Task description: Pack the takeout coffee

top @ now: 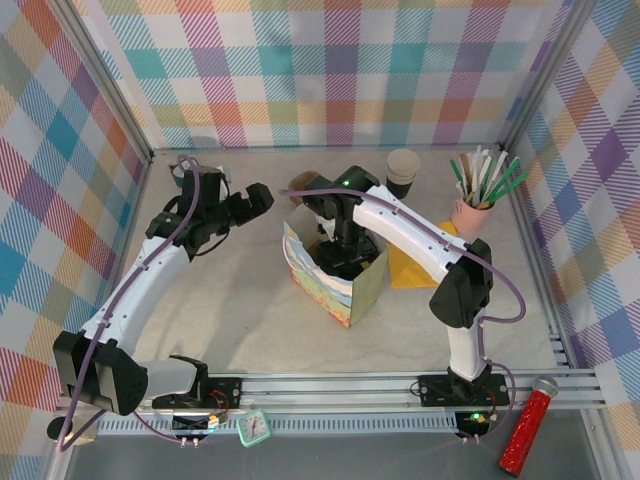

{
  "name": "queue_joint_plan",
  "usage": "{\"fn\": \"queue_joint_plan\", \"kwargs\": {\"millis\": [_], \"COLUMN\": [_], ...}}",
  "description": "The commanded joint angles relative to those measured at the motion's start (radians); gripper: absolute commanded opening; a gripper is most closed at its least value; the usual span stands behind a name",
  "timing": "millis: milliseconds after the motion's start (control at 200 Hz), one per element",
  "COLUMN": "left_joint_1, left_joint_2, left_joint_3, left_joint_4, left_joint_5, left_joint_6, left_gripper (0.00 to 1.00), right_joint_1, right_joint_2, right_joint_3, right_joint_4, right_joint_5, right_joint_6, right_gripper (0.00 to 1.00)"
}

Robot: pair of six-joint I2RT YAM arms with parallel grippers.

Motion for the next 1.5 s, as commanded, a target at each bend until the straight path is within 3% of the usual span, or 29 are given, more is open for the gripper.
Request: {"fn": "queue_joint_plan", "kwargs": {"millis": [0, 1495], "left_joint_1": [0.015, 0.017], "left_joint_2": [-0.031, -0.05], "left_joint_3": [0.028, 0.026], "left_joint_4": [-0.021, -0.048], "left_joint_5": [-0.006, -0.012], "left_joint_6": [0.018, 0.026], "left_gripper": [1.0, 1.0], "right_joint_1": [-0.007, -0.03], "right_joint_2": [0.002, -0.016], "right_joint_3": [-0.006, -0.08], "right_joint_4": [-0.176, -0.174], "right_joint_5": [-0.024, 0.001], "right_joint_6": [-0.017, -0.012], "right_gripper": [0.72, 0.73]}}
